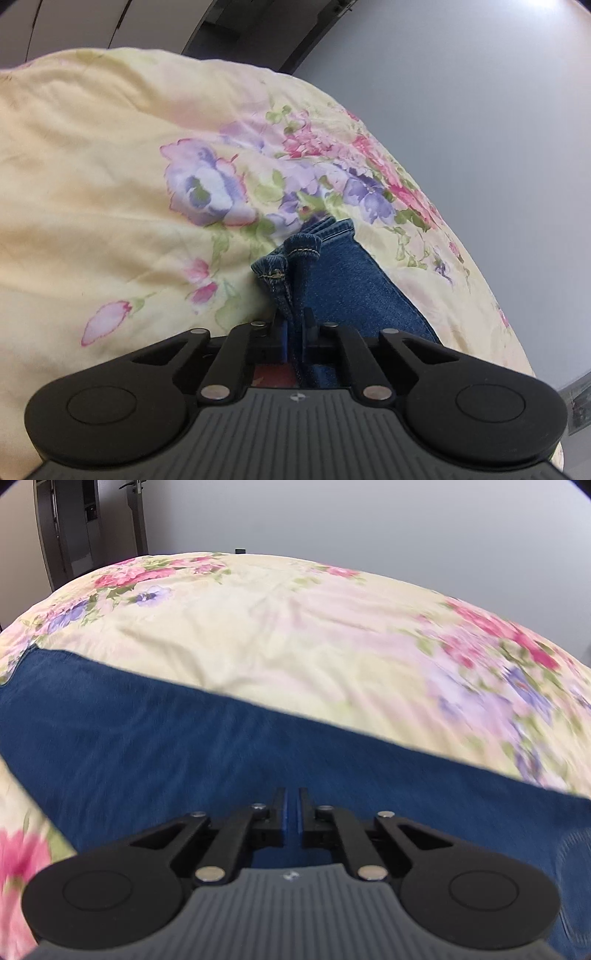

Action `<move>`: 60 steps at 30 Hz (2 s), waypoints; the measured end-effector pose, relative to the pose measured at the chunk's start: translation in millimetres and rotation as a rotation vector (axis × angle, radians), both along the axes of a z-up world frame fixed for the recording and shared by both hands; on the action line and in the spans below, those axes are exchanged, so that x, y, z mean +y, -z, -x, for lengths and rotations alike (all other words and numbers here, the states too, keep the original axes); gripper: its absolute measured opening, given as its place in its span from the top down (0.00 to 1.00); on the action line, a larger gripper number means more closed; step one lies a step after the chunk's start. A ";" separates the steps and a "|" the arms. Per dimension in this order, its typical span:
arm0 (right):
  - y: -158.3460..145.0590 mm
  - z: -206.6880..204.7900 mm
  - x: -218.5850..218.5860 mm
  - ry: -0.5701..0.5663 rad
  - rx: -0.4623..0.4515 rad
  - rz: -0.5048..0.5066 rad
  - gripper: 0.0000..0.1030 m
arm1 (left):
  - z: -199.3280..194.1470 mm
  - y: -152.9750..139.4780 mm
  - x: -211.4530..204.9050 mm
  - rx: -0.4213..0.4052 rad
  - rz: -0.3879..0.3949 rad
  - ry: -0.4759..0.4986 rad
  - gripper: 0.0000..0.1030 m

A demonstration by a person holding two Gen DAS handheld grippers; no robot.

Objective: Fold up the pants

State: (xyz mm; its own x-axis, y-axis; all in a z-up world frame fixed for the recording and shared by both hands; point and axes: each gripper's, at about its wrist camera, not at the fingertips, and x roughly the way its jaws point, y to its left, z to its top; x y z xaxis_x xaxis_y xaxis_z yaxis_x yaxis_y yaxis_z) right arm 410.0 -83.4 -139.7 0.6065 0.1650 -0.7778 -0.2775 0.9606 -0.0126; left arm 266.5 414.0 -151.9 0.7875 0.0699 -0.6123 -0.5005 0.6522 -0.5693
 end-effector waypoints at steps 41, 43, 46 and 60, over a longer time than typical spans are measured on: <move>-44.0 119.5 -96.0 0.129 0.112 -0.220 1.00 | -8.1 -259.7 -201.1 -0.306 -0.327 0.262 0.96; -53.6 130.6 -130.8 0.150 0.077 -0.218 1.00 | -10.4 -286.1 -245.3 -0.336 -0.366 0.303 0.96; -64.0 146.7 -180.5 0.176 0.046 -0.226 1.00 | -15.8 -316.5 -315.8 -0.369 -0.428 0.366 0.96; -59.6 204.5 -412.8 0.384 -0.034 -0.232 1.00 | -79.6 -248.6 -682.9 -0.262 -0.544 0.784 0.96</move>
State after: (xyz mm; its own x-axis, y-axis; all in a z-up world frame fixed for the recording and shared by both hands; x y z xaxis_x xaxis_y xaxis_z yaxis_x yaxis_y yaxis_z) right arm 205.5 -496.2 -80.0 0.6826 0.0909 -0.7251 0.0965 0.9723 0.2127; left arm 346.1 -269.0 96.6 0.8373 -0.3090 -0.4510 0.2837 0.9508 -0.1247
